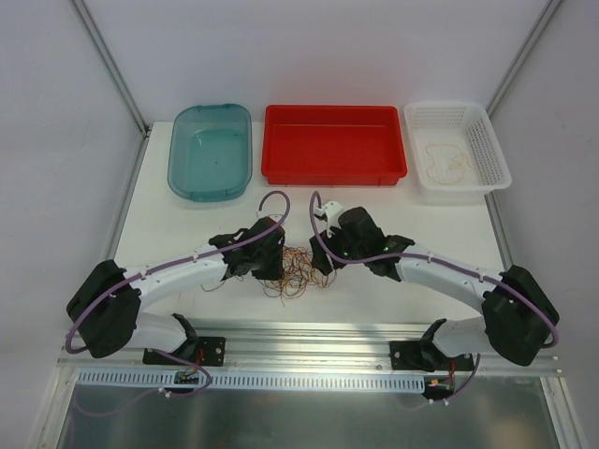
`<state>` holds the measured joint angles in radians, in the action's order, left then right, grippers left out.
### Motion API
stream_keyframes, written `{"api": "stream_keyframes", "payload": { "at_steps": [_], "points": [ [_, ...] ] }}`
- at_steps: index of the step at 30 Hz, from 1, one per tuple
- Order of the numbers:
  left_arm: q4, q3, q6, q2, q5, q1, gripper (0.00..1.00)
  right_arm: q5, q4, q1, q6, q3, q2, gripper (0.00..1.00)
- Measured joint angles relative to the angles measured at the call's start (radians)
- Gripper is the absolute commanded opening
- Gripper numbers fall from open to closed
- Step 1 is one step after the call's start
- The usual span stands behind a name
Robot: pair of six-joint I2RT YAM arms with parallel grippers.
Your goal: Untangle the cables
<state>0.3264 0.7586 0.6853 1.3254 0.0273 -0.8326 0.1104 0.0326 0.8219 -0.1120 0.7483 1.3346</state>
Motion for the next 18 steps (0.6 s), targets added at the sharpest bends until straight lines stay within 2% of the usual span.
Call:
{"api": "stream_keyframes", "payload": {
  "at_steps": [4, 7, 11, 12, 13, 14, 15, 18],
  "points": [
    [0.0, 0.0, -0.006, -0.005, 0.0, 0.0, 0.1, 0.047, 0.026, 0.0, -0.08, 0.077, 0.054, 0.68],
    [0.0, 0.0, -0.013, -0.005, 0.0, 0.0, 0.1, 0.101, 0.036, 0.0, -0.12, 0.104, 0.107, 0.62],
    [0.0, 0.0, -0.02, -0.007, 0.002, 0.0, 0.09, 0.148, 0.048, 0.0, -0.147, 0.106, 0.166, 0.47],
    [0.0, 0.0, -0.021, -0.008, 0.003, 0.0, 0.09, 0.157, 0.052, 0.0, -0.152, 0.106, 0.179, 0.33],
    [0.0, 0.0, -0.022, -0.01, 0.005, 0.0, 0.09, 0.163, 0.056, 0.0, -0.161, 0.106, 0.186, 0.25],
    [0.0, 0.0, -0.023, -0.011, 0.01, 0.0, 0.08, 0.167, 0.061, 0.0, -0.163, 0.106, 0.189, 0.12],
    [0.0, 0.0, -0.024, -0.013, 0.012, 0.0, 0.08, 0.169, 0.063, 0.0, -0.167, 0.106, 0.188, 0.08],
    [0.006, 0.0, -0.024, -0.016, 0.036, 0.0, 0.07, 0.166, 0.073, 0.0, -0.164, 0.104, 0.167, 0.07]
  ]
}}
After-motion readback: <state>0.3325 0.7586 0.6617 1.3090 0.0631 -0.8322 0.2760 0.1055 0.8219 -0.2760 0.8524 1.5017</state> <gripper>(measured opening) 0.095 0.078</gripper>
